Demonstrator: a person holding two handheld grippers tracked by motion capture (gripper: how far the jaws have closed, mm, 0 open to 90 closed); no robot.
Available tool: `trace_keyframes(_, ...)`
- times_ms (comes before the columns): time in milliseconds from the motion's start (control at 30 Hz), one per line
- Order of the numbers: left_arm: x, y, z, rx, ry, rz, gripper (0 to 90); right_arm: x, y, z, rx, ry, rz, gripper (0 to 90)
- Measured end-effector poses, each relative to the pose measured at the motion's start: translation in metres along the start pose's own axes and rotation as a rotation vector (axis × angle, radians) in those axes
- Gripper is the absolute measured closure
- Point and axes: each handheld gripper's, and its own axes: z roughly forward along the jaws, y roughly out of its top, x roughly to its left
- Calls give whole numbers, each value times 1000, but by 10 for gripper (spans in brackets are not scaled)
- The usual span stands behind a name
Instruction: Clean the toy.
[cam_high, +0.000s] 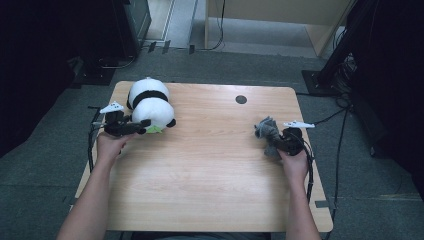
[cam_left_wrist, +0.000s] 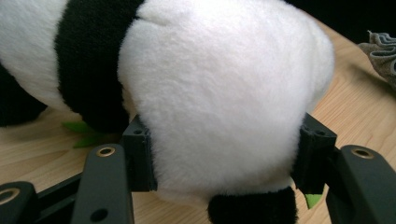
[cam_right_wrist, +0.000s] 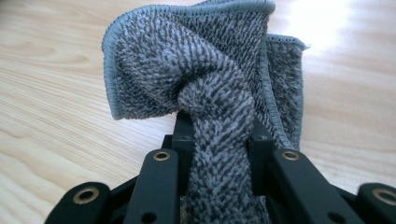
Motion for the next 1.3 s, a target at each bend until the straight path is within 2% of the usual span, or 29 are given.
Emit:
trace_keyframes(233,0,-6,11,38,31,68,354,-7,-6,12,38,-41,3,695)
trace_keyframes(300,0,-7,12,40,31,64,330,-9,-7,14,39,-42,6,675)
trace_keyframes(400,2,-8,14,57,34,39,246,-12,-9,16,41,-45,10,636)
trace_keyframes(500,2,-8,13,63,44,47,203,-13,-10,17,41,-46,-2,592)
trace_keyframes(667,-3,-6,11,95,46,53,154,-12,-9,17,44,-5,4,439)
trace_keyframes(700,-4,-6,11,101,51,56,139,-12,-8,17,45,9,14,416)
trace_keyframes(800,-9,-5,10,108,79,66,124,-12,-7,14,40,14,21,355)
trace_keyframes(900,-14,-5,9,103,111,77,121,-12,-4,9,15,66,50,294)
trace_keyframes(933,-15,-6,10,109,117,74,119,-10,-3,7,1,64,54,292)
trace_keyframes(1000,-17,-5,10,126,119,74,115,-7,-1,2,-7,32,36,280)
trace_keyframes(1067,-16,-5,9,146,104,84,116,-4,1,-2,-19,33,26,274)
trace_keyframes(1133,-15,-5,8,145,97,82,102,-2,2,-5,-31,27,16,272)
trace_keyframes(1167,-16,-5,8,140,103,83,61,-1,2,-7,-33,24,13,272)
trace_keyframes(1200,-16,-4,6,127,111,83,0,1,3,-8,-33,19,2,272)
trace_keyframes(1267,-18,-2,2,82,130,72,0,4,4,-11,-28,5,-19,272)
trace_keyframes(1300,-19,-1,-1,66,124,60,0,6,4,-12,-25,3,-27,272)
